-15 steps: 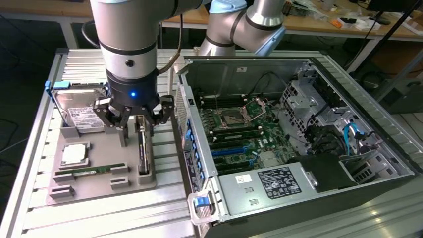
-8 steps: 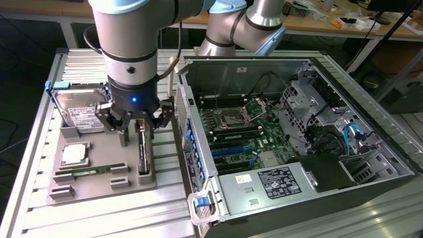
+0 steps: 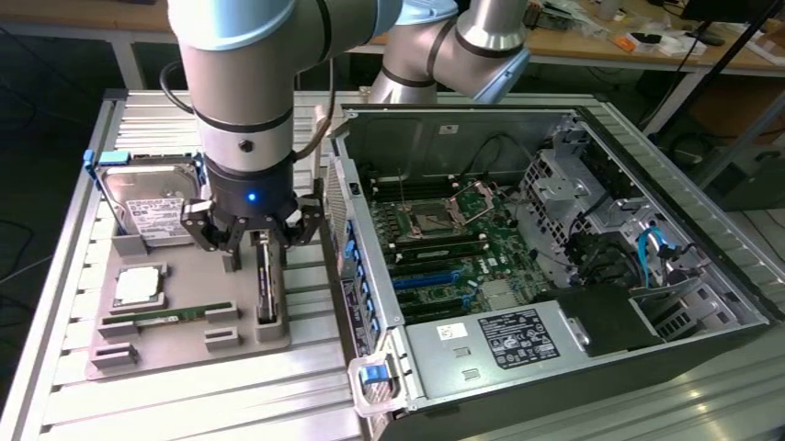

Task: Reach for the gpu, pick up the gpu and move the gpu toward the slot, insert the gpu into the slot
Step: 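Pick up the gpu and move the gpu toward the slot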

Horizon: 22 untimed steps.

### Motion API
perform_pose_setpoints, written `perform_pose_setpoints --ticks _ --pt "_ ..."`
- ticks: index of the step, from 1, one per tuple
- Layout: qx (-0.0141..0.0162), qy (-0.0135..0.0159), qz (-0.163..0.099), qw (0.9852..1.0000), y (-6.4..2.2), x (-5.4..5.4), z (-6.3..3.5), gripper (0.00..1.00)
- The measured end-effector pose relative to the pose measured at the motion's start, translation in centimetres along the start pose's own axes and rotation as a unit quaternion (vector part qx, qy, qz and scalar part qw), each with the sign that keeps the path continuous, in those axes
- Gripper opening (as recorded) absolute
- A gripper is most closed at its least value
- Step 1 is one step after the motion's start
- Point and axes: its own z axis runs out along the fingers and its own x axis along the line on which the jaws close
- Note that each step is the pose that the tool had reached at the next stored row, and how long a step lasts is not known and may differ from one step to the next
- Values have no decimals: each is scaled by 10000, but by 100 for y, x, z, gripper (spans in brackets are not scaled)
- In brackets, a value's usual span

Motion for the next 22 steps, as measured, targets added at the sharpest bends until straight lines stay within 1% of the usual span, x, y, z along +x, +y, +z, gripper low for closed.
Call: perform_pose_setpoints --ticks 6,18,19,22 --pt "0 0 0 10000 -2 -1 99 56" --pt "2 0 0 10000 -2 -2 104 56" --pt "2 0 0 10000 -2 -2 104 54" --pt "2 0 0 10000 -2 -2 104 35"
